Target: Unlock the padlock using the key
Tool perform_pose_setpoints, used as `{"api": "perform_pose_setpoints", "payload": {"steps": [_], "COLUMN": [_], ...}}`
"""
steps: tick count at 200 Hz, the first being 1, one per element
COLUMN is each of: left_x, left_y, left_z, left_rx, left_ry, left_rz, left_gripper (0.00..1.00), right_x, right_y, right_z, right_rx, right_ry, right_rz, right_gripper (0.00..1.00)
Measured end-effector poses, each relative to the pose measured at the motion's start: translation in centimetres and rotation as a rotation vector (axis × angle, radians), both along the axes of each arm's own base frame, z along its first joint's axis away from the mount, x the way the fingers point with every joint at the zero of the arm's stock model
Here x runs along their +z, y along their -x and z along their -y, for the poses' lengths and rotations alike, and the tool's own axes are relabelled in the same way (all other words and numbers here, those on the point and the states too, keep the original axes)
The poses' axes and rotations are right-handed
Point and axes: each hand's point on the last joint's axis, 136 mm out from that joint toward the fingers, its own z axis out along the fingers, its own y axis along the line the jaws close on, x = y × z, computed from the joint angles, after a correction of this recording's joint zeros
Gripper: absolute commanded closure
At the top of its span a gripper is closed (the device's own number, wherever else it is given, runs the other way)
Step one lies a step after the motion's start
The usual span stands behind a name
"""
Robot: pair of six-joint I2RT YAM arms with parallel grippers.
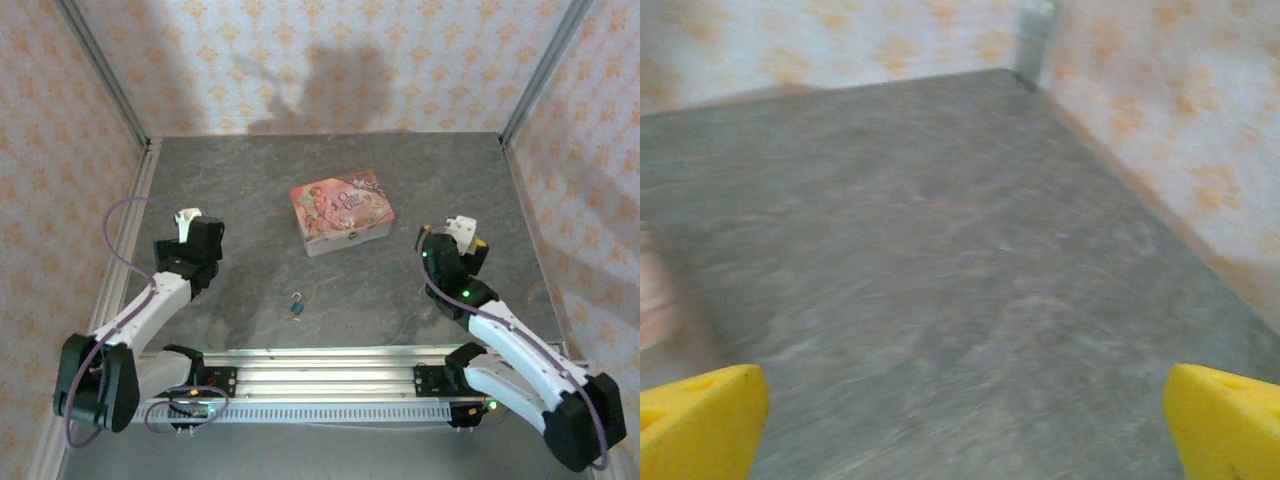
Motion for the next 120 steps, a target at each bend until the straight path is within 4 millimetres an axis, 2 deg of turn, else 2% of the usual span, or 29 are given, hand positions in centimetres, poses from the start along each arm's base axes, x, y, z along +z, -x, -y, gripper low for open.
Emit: {"api": "perform_pose_setpoints", "payload": {"steps": [22,31,47,69,96,120], "left_x": [-3.1,-3.6,-3.4,-2.0,-1.2,-2.2], "left_y": [0.9,1.1,0.7,-0.5,-2.4,-4.0], "left_z": [-0.2,-0.2,-0.2,-0.9,-1.0,0.1], "left_rx": [-0.008,-0.015,-0.032,-0.034,-0.077,-0.139], "left_ry": [-0.009,-0.003,0.025,0.073,0.118,0.162], "left_rz": [0.028,0.056,0.147,0.286,0.38,0.382], "left_gripper": [0.0,0.0,0.0,0.0,0.0,0.0], "right_x": [-2.3,-3.2,-4.1,-5.1,-7.1,-7.9], "right_y": [-0.9,-1.4,-2.2,-3.2,-4.6,-6.1], "right_z": [2.8,3.6,5.1,6.5,6.7,6.0], "right_rx": [-0.088,-0.113,-0.152,-0.181,-0.148,-0.081], "right_ry": [0.009,0.004,-0.024,-0.06,-0.067,-0.076], "right_rz": [-0.001,0.005,0.035,0.08,0.06,0.068], "right_gripper": [0.0,0.0,0.0,0.0,0.0,0.0]}}
